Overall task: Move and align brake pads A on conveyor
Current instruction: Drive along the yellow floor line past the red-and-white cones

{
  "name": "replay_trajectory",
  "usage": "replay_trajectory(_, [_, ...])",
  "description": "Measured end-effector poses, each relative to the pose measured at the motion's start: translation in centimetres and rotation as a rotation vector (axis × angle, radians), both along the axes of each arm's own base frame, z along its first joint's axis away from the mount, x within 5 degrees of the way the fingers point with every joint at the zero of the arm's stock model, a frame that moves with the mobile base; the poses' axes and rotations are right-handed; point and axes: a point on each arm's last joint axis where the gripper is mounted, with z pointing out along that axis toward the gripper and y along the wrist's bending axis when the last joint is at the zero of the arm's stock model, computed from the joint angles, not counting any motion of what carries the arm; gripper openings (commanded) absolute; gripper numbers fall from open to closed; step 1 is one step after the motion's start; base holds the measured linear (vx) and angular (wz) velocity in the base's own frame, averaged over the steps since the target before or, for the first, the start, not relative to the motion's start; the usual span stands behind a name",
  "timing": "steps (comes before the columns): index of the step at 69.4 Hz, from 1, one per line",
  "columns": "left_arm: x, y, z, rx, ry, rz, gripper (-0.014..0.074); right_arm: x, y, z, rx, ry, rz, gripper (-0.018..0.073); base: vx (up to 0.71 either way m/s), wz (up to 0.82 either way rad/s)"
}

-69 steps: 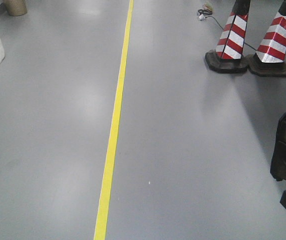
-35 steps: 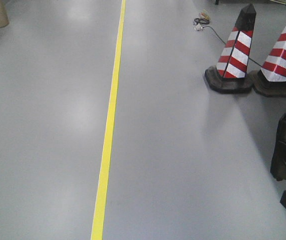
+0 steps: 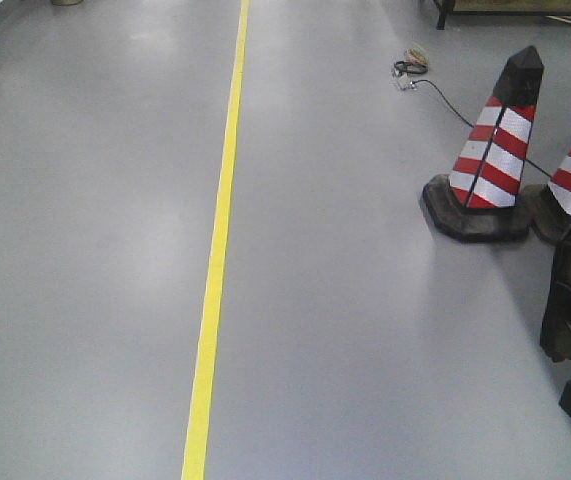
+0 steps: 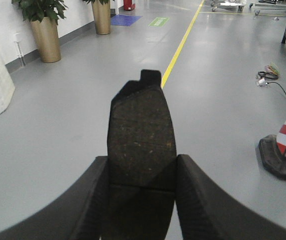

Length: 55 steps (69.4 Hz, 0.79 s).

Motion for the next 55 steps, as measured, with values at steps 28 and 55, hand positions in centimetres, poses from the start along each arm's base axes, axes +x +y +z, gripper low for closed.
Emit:
replay_trajectory(28, [0.0, 0.0, 0.0, 0.0, 0.0, 0.0, 0.0042, 0.0, 0.0, 0.0, 0.0, 0.0, 0.0, 0.0008, 0.67, -0.03])
replay_trajectory(55, [0.0, 0.0, 0.0, 0.0, 0.0, 0.0, 0.0042, 0.0, 0.0, 0.0, 0.0, 0.0, 0.0, 0.0008, 0.61, 0.05])
